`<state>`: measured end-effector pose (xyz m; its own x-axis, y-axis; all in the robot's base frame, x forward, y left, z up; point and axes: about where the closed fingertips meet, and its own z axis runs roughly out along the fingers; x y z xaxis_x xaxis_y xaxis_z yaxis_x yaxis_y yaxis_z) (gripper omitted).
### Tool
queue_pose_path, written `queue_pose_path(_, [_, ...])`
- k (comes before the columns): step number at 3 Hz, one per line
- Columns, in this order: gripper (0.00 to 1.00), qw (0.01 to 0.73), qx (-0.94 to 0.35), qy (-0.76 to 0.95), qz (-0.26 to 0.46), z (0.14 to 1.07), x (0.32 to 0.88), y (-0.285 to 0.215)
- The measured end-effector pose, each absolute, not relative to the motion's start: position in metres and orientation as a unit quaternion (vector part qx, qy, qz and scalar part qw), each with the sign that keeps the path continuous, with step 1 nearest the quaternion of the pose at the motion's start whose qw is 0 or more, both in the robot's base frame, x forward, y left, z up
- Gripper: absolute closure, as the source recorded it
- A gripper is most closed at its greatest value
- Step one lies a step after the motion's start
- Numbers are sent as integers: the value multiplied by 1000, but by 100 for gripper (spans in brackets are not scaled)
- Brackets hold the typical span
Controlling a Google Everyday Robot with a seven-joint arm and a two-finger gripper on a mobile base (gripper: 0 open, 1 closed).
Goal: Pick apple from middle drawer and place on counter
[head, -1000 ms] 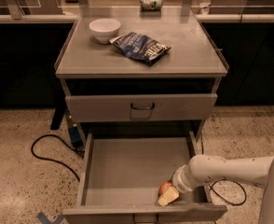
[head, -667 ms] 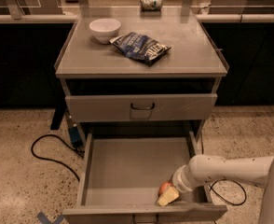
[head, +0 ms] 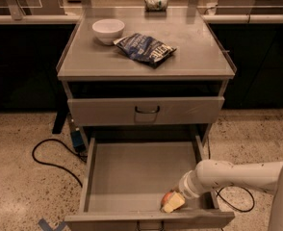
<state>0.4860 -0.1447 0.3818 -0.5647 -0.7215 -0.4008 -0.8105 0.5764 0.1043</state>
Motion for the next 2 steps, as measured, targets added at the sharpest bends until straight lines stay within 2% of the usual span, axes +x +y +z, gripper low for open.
queue_pose_path(1, [88, 159, -439, 873, 140, 386, 486, -145])
queue_pose_path(2, [100, 172, -459, 865, 107, 415, 494, -127])
